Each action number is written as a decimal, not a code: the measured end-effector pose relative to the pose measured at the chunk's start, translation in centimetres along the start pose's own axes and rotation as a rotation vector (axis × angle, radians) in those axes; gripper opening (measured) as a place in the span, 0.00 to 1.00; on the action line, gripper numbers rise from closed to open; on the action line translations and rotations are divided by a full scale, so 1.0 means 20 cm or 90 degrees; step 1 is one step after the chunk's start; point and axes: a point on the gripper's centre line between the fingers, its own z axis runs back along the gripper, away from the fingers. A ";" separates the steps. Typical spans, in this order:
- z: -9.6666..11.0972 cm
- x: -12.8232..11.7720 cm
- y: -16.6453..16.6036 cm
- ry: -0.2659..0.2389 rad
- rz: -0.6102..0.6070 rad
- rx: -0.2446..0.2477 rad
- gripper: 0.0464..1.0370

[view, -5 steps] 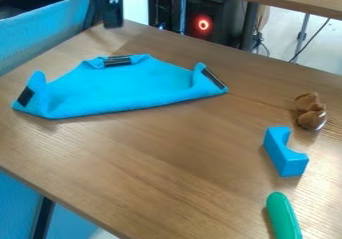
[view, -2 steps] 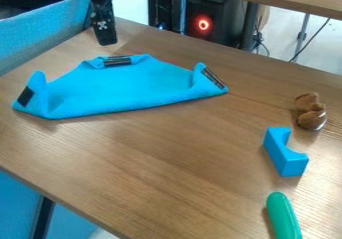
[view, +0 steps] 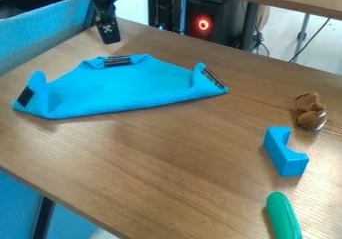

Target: Unfold cloth from the top left to the bottom right

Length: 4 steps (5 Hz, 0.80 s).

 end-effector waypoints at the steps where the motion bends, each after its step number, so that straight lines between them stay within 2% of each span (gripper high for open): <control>1: -0.09 -0.03 0.04 -0.002 0.032 0.010 0.96; 2: -0.16 -0.05 0.08 -0.015 0.059 0.027 0.96; 3: -0.20 -0.08 0.10 -0.012 0.061 0.040 0.96; 4: -0.29 -0.12 0.09 0.013 0.061 0.038 0.96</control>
